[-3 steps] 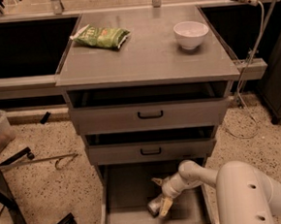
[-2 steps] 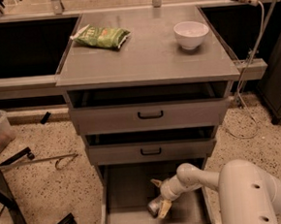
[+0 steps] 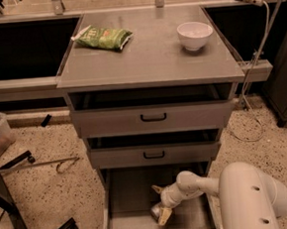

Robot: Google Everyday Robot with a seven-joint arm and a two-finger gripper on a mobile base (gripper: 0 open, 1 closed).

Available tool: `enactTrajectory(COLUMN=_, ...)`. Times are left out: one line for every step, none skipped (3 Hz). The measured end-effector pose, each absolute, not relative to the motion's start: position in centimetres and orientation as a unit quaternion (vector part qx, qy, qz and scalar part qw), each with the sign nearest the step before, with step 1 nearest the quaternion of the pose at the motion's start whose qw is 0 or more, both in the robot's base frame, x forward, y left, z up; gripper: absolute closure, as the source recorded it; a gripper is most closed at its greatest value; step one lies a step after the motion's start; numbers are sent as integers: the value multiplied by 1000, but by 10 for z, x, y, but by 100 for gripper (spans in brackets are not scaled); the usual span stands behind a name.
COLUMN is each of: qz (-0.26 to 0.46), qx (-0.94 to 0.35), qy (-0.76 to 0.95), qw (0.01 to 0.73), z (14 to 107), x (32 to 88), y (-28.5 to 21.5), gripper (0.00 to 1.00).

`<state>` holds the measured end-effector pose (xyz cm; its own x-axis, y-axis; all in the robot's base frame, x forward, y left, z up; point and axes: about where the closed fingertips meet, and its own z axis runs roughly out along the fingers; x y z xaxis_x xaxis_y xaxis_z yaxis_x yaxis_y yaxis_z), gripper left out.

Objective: Pick blue plastic bottle from bottom drawer and place on counter

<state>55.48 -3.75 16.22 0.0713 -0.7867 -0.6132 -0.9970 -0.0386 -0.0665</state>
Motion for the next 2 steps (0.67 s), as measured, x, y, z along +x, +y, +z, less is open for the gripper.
enactTrajectory(qz=210, qx=-688, qy=651, qw=240, z=153, x=561, y=-36, gripper=0)
enactTrajectory(qz=213, qx=-686, qy=659, qw=222, z=143, x=565, y=-38, gripper=0)
